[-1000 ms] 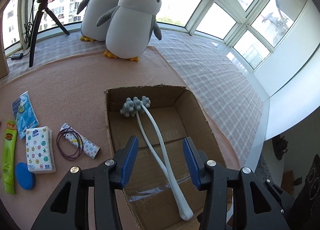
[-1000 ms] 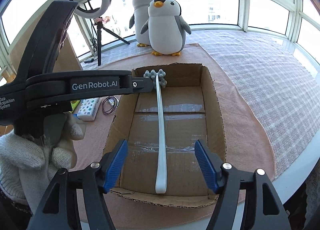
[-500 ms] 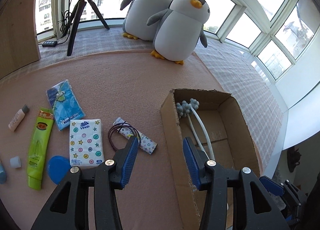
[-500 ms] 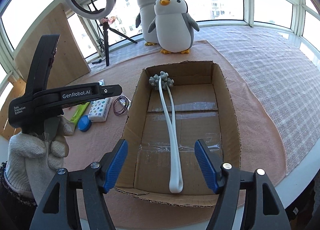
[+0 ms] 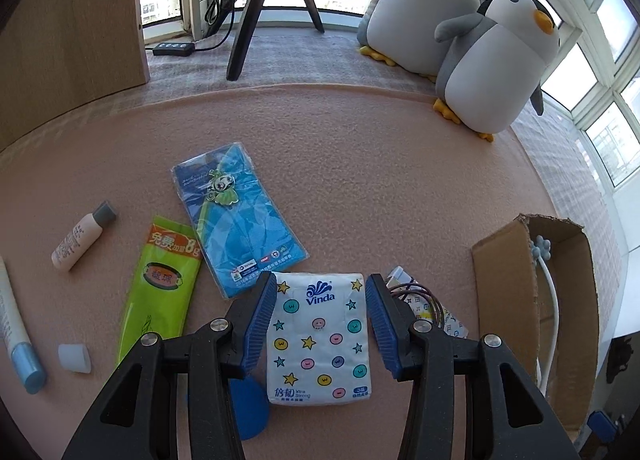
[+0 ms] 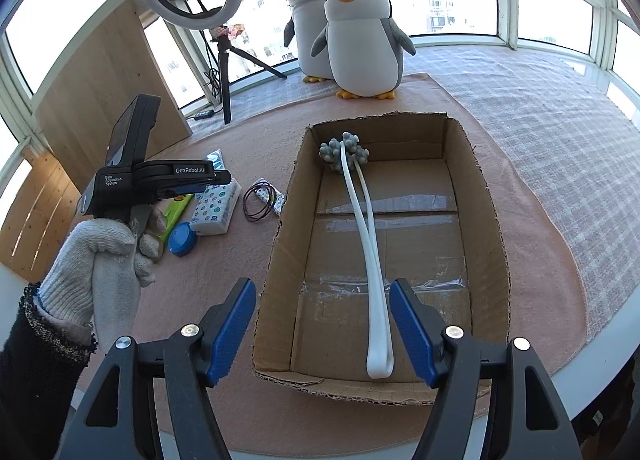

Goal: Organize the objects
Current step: 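Move the right tool back toward the Vinda tissue pack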

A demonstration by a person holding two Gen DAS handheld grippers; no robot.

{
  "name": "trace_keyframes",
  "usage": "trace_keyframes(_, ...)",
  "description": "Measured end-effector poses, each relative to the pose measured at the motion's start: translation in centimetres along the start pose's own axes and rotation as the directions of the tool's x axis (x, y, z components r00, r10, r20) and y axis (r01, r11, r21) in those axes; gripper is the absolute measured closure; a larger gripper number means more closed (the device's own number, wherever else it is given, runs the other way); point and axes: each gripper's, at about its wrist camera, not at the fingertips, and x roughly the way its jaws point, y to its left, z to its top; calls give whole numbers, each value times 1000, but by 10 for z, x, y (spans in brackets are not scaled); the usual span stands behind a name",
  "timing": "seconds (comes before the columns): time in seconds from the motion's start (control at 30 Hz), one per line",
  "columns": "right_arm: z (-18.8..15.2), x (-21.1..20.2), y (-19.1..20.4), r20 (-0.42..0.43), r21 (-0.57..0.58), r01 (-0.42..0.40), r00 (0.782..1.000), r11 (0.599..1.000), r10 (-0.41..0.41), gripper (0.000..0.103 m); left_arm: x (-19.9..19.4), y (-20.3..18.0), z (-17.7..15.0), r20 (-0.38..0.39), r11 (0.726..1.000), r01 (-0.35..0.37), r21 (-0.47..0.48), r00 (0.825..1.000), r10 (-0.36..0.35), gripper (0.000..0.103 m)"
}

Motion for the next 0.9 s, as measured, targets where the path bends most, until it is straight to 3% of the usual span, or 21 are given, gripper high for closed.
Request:
trace_keyframes(0.17, -3, -1, 2, -5, 4, 10, 1000, 1000, -10, 37, 9, 9, 7, 3, 1000, -11, -19, 1000, 11, 53)
trace_keyframes(0.5, 0, 1, 13, -8, -7, 3, 1000, 1000, -3, 37, 10, 4, 0, -1, 998, -4, 65, 1000, 4, 59)
trace_keyframes(0.9, 4, 8, 46, -8, -43, -46, 999, 998, 45, 37, -20, 20, -62, -3, 996, 57, 65, 998, -57, 59)
